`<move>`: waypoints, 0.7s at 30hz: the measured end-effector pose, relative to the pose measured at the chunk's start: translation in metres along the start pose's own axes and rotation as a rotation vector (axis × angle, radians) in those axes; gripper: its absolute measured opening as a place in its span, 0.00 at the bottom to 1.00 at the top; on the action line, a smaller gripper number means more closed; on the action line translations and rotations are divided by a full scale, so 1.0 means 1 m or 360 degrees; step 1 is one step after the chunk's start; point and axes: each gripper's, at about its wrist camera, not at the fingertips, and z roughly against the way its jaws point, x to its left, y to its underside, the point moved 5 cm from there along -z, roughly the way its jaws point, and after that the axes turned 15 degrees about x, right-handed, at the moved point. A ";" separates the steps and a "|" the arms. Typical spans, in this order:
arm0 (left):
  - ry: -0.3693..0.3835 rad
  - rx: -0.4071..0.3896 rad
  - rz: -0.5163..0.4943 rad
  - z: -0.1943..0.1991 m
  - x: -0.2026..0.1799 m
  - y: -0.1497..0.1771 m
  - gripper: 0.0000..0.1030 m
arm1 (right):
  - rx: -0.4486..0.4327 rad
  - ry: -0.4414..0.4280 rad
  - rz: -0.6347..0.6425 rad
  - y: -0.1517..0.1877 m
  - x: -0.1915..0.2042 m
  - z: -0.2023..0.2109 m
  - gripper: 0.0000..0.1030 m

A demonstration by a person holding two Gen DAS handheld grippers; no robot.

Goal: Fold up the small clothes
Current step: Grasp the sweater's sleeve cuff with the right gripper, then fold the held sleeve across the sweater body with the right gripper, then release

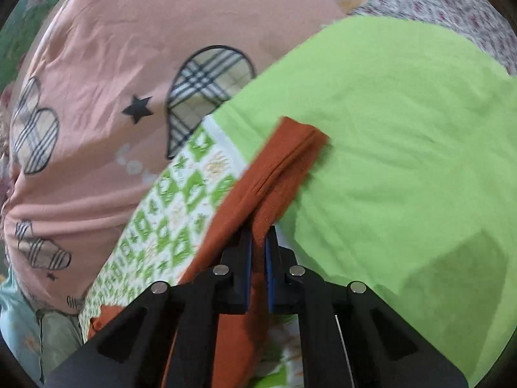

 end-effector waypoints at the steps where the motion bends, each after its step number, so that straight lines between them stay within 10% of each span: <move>1: 0.0011 -0.0001 0.0000 0.000 0.000 -0.001 0.94 | 0.0001 0.0022 0.0042 0.004 0.008 0.004 0.08; 6: 0.0032 -0.0026 -0.0012 0.002 -0.001 0.001 0.94 | 0.0062 0.0227 0.0348 0.049 0.073 0.026 0.07; 14: 0.0088 -0.0095 -0.0026 0.016 -0.002 0.015 0.94 | 0.0243 0.0173 0.0827 0.154 0.214 0.006 0.07; 17: 0.0118 -0.0111 0.0012 0.019 0.008 0.020 0.94 | 0.0113 0.0538 0.1216 0.197 0.279 -0.013 0.07; 21: 0.0132 -0.0137 0.0074 0.023 0.029 0.024 0.94 | 0.0179 0.0549 0.1383 0.244 0.338 -0.049 0.07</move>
